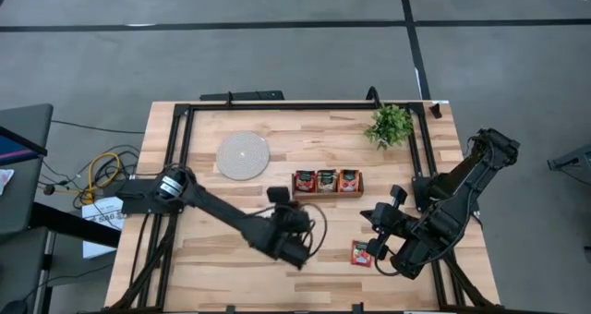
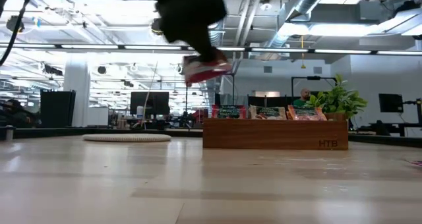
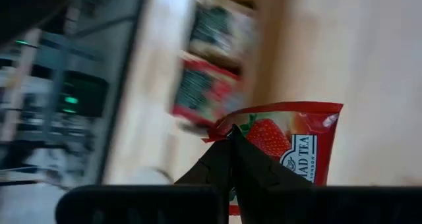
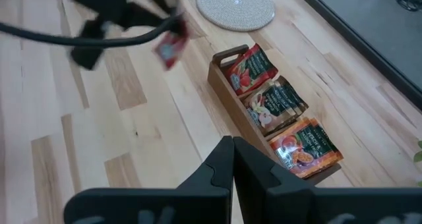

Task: Pick & Place Tea
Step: Put the red tea bag into the left section of the wooden organizer

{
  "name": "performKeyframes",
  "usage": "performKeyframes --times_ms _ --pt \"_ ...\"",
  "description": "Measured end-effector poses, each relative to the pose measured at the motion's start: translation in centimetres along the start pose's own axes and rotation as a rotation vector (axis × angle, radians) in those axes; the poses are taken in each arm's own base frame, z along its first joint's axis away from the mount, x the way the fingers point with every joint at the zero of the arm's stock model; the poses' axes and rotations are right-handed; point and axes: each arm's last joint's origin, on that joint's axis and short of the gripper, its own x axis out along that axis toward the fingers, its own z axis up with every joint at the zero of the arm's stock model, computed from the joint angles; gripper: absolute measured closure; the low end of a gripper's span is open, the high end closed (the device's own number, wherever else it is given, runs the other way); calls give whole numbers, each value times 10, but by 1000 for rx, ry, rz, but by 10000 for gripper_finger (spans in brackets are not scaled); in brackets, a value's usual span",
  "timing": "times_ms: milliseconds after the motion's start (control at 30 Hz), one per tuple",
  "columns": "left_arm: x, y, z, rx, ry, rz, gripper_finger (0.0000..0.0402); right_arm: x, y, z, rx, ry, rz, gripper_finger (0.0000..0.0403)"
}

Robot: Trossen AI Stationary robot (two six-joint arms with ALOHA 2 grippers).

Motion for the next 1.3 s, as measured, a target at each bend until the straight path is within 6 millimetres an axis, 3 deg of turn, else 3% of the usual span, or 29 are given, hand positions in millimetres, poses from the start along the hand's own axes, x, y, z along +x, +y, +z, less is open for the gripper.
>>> performKeyframes --times_ms 267,400,700,1300 --pt "48 38 25 -23 -29 167 401 0 0 0 0 0 0 403" --pt "69 47 34 44 -29 192 401 0 0 0 0 1 0 403" --pt "96 30 33 302 7 212 401 0 1 0 -11 -1 5 403" --pt "112 13 22 354 64 195 401 0 0 0 -21 -1 3 403"
